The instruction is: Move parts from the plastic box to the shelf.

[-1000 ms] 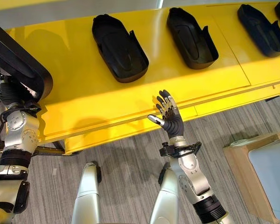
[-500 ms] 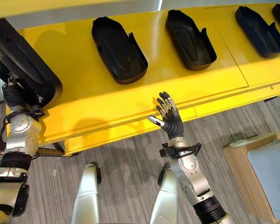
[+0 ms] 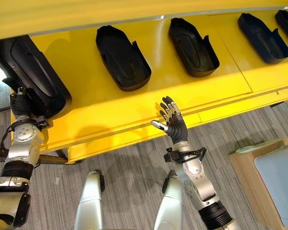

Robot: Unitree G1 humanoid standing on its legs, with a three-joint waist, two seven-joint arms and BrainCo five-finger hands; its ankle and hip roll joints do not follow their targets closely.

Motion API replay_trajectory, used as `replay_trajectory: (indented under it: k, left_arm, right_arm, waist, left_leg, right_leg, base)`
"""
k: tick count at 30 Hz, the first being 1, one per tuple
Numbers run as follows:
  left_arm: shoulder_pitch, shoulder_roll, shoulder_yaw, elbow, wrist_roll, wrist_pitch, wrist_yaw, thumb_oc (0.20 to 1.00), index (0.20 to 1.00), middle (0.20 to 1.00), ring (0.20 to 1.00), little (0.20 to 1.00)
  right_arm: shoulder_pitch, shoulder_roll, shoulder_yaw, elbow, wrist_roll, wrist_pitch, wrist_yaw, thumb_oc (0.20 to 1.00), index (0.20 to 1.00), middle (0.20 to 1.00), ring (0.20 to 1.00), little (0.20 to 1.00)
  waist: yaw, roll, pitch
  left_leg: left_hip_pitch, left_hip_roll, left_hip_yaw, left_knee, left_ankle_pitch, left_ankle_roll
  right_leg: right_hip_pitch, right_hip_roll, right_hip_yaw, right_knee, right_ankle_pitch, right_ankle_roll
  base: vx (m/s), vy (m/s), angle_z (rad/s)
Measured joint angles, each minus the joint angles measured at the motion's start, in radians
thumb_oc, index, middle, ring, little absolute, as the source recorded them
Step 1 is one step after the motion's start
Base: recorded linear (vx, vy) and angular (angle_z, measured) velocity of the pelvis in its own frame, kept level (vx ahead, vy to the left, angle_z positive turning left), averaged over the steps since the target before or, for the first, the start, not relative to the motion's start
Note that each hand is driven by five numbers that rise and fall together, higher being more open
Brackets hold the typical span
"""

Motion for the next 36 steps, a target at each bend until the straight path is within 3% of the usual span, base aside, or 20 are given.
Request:
replay_trajectory:
  k: [12, 22, 31, 36]
  left_arm:
    - [0.061, 0.082, 0.054, 0.042, 0.050, 0.026, -0.053, 0.200, 0.200, 0.200, 0.200, 0.200]
    - [0.070, 0.176, 0.069, 0.080, 0.159, 0.074, -0.050, 0.200, 0.200, 0.200, 0.200, 0.200]
    - [0.054, 0.186, 0.102, 0.080, 0.164, 0.092, -0.014, 0.200, 0.200, 0.200, 0.200, 0.200]
    - [0.032, 0.156, 0.123, 0.270, 0.138, 0.053, -0.006, 0.200, 0.200, 0.200, 0.200, 0.200]
  right_arm:
    - [0.003, -0.015, -0.002, 0.000, 0.000, 0.006, 0.030, 1.000, 1.000, 1.000, 1.000, 1.000]
    - [0.003, -0.019, -0.004, 0.000, 0.001, 0.006, 0.063, 1.000, 1.000, 1.000, 1.000, 1.000]
    - [0.014, -0.024, -0.014, -0.001, 0.028, 0.006, 0.067, 1.000, 1.000, 1.000, 1.000, 1.000]
    - [-0.004, -0.025, -0.002, -0.010, 0.028, 0.003, 0.064, 1.000, 1.000, 1.000, 1.000, 1.000]
  waist:
    - [-0.003, 0.043, 0.026]
    - [-0.003, 0.041, 0.038]
    - [-0.007, 0.035, 0.065]
    - [-0.014, 0.045, 0.060]
  left_leg:
    - [0.007, 0.012, 0.004, -0.003, 0.000, -0.001]
    - [-0.008, 0.019, 0.004, -0.002, 0.001, -0.005]
    - [-0.009, 0.022, 0.003, -0.002, 0.002, -0.007]
    - [-0.008, 0.027, 0.005, -0.001, 0.001, -0.008]
  right_leg:
    - [-0.003, 0.008, 0.004, 0.001, 0.000, 0.000]
    - [-0.033, 0.017, 0.014, 0.017, 0.000, 0.000]
    - [-0.034, 0.019, 0.014, 0.019, -0.001, 0.001]
    - [-0.035, 0.023, 0.015, 0.016, 0.000, 0.000]
  base:
    - [0.00, 0.000, -0.01]
    - [0.00, -0.001, -0.02]
    - [0.00, 0.000, 0.00]
    - [0.00, -0.009, -0.02]
